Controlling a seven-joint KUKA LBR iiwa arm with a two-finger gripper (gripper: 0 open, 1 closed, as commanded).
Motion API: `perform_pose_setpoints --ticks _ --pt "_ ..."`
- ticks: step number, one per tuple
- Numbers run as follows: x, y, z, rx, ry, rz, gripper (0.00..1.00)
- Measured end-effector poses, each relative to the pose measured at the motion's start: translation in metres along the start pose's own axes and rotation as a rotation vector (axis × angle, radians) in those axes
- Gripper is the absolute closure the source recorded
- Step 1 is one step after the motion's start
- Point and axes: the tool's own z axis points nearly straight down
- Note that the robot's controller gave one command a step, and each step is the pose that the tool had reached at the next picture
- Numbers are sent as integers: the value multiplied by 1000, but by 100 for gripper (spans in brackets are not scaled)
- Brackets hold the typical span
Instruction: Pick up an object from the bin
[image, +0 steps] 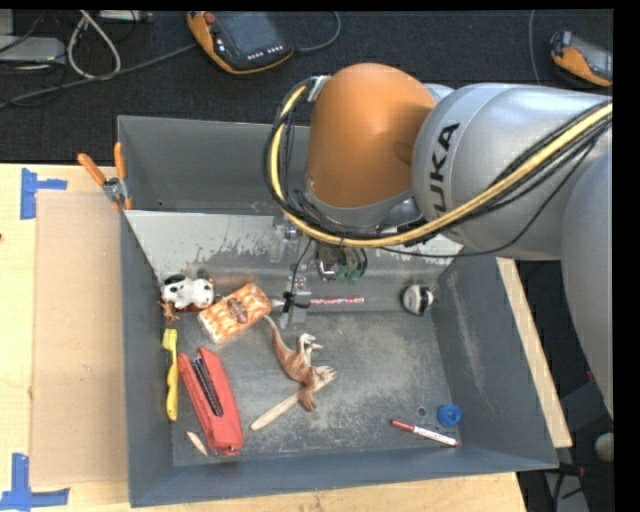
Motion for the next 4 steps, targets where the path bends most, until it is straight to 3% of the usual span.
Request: perform_pose_setpoints --ticks 1,2,3,4 --pt "-1 -1 -5 -1 -8 5 0" --pt "9 -17 52 -1 -10 -64 0" --pt "17 -58 148 -2 -15 -238 0" --pt "15 -47 132 -3 -16 -154 0"
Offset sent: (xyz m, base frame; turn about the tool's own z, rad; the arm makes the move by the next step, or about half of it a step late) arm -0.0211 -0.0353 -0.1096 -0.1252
